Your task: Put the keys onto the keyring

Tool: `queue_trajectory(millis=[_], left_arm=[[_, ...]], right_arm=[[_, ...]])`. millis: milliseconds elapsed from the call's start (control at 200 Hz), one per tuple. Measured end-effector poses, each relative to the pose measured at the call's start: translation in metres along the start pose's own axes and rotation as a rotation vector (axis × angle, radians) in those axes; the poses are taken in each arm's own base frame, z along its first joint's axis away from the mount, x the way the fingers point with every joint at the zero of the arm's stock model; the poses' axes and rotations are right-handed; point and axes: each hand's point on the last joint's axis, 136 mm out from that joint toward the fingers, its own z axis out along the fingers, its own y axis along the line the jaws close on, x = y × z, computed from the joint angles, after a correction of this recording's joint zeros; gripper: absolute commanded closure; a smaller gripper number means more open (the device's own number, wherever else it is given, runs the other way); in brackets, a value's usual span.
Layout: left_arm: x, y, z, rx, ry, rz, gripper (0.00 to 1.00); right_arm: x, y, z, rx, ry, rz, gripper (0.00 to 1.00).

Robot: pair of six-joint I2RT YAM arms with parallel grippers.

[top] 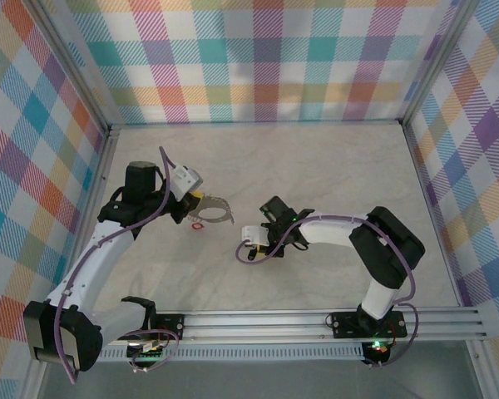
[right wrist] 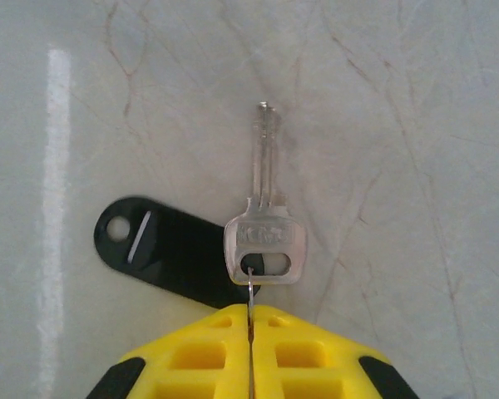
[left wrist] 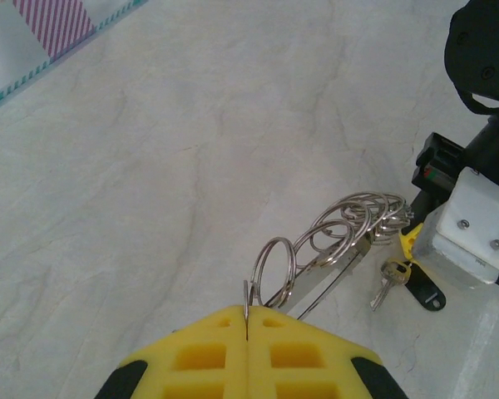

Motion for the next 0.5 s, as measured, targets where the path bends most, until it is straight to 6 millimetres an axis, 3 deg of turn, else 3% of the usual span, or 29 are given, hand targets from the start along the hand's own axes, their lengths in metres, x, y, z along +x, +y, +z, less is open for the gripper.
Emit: queue_trajectory(millis=[265,500], left_arm=[[-0.002,-0.004,0.001,0.014,-0.005,0.005,1.0],[-0.004,-0.013,0.004,0.075,-0.025,0.007,1.0]], right_arm=[[-0.001,-0.009,-0.008,0.066,-0.033,0.015,1.0],[-0.027,-0.024,-0.058,0.179,-0.169,0.047,1.0]])
